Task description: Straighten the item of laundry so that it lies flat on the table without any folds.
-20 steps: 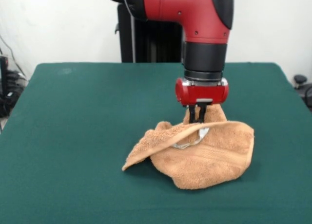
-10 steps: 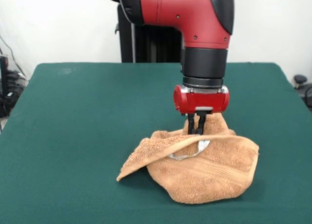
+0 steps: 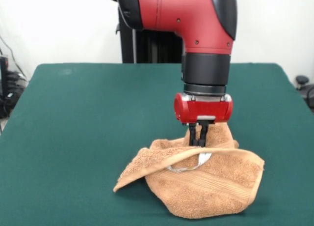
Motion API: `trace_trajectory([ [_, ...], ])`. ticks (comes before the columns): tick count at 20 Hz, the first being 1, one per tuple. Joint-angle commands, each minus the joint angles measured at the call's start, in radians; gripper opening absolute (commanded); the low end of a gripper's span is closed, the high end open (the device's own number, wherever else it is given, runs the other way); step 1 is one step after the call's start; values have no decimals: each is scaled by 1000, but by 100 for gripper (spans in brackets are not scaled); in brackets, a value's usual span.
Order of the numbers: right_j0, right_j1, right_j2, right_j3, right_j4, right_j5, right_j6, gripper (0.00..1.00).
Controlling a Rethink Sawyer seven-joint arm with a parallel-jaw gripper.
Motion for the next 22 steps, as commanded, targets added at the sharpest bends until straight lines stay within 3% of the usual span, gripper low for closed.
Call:
trace_trajectory([
  [1, 14, 51, 105, -63, 39, 45, 151, 0],
  [13, 86, 86, 12, 133, 100, -80, 296, 0],
  [22, 134, 2, -26, 333, 189, -80, 343, 0],
])
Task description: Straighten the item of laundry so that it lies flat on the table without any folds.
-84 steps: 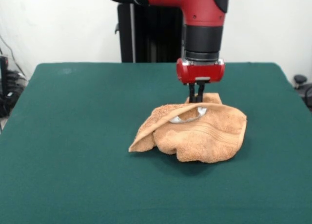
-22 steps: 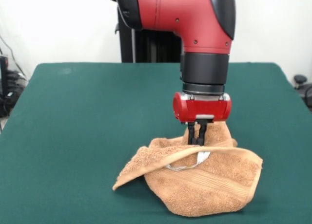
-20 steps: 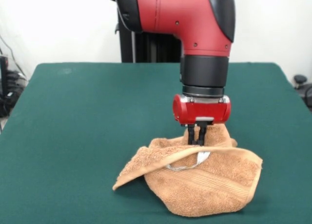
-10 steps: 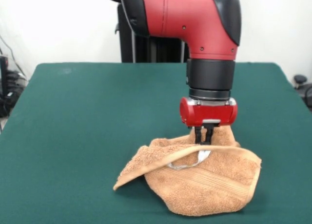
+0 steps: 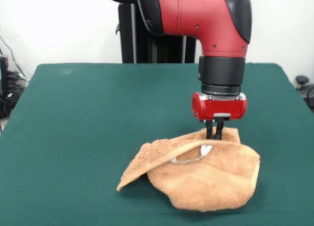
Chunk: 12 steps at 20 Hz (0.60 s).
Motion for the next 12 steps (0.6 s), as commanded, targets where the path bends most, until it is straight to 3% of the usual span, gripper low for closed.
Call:
trace_trajectory([
  [1, 57, -22, 3, 245, 96, -15, 335, 0],
  [12, 72, -3, 7, 285, 163, -84, 317, 0],
])
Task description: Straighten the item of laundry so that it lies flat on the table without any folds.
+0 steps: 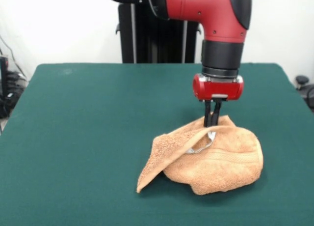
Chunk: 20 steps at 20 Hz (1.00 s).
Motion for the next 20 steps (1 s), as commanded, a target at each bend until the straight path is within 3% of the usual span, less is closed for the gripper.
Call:
trace_trajectory([
  [1, 37, 39, 36, 121, 86, -45, 314, 0],
  [11, 58, 23, 41, 184, 136, -76, 325, 0],
  [20, 67, 10, 24, 167, 146, -59, 301, 0],
])
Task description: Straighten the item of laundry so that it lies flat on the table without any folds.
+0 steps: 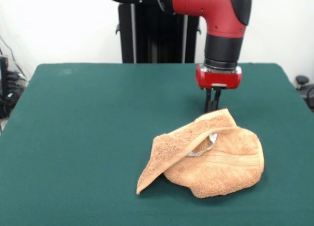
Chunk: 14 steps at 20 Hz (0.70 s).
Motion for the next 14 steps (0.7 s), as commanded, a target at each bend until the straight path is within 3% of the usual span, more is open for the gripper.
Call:
trace_trajectory([
  [1, 35, -1, 26, 33, 72, -16, 268, 0],
  [4, 42, -60, 15, 77, 75, 19, 269, 0],
  [7, 78, -201, -39, 125, 85, 145, 241, 0],
  [14, 104, -338, -107, 76, 64, 351, 173, 0],
])
